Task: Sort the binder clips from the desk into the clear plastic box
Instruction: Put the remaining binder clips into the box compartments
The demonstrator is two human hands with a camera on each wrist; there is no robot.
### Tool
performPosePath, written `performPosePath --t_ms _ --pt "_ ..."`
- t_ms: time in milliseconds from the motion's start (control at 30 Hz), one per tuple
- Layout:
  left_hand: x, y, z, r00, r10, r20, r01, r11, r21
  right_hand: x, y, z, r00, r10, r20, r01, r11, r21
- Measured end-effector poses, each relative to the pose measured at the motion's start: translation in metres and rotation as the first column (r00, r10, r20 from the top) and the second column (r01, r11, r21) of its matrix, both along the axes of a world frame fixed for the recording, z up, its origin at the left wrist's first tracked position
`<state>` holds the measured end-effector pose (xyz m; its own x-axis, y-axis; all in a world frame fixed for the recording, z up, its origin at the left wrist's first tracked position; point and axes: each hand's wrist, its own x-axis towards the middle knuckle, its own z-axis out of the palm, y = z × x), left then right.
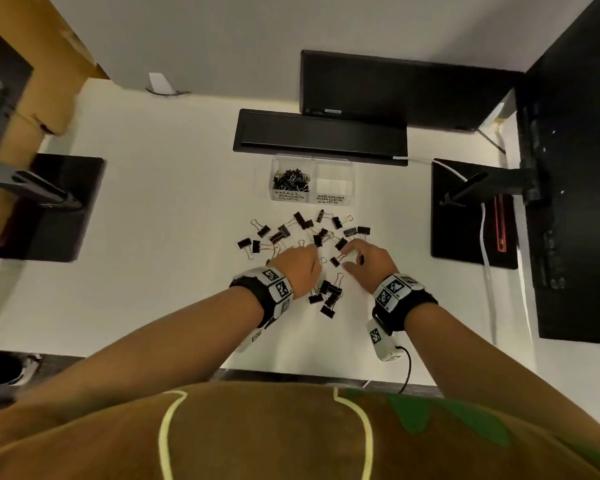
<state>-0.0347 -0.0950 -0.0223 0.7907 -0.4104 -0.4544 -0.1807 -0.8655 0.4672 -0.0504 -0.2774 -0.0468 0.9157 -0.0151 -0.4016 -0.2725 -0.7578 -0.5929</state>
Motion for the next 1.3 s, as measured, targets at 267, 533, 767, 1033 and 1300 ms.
performPosePath --t_ms 267,533,767,1033,1300 --pt "-0.012 -0.006 -0.019 0.971 -0.237 -0.039 0.239 0.969 0.059 0.003 0.015 0.0 0.987 0.154 -0.051 -0.157 0.985 -0.069" --pt "0.006 0.006 -0.015 1.0 0.011 -0.014 -0.013 0.994 -0.106 0.008 0.007 -0.001 0.997 -0.061 -0.038 0.063 0.995 0.073" --pt "0.019 0.017 -0.008 0.995 0.101 0.025 -0.098 0.991 -0.09 0.011 -0.004 0.015 0.924 -0.293 -0.247 0.37 0.852 0.372" --pt "0.015 0.031 -0.009 0.997 0.081 0.001 -0.081 0.995 -0.054 0.009 0.001 0.02 0.876 -0.337 -0.344 0.475 0.725 0.499" --pt "0.018 0.045 -0.01 0.983 0.172 0.065 -0.168 0.984 -0.056 0.037 0.029 0.016 0.959 -0.262 -0.108 0.282 0.913 0.294"
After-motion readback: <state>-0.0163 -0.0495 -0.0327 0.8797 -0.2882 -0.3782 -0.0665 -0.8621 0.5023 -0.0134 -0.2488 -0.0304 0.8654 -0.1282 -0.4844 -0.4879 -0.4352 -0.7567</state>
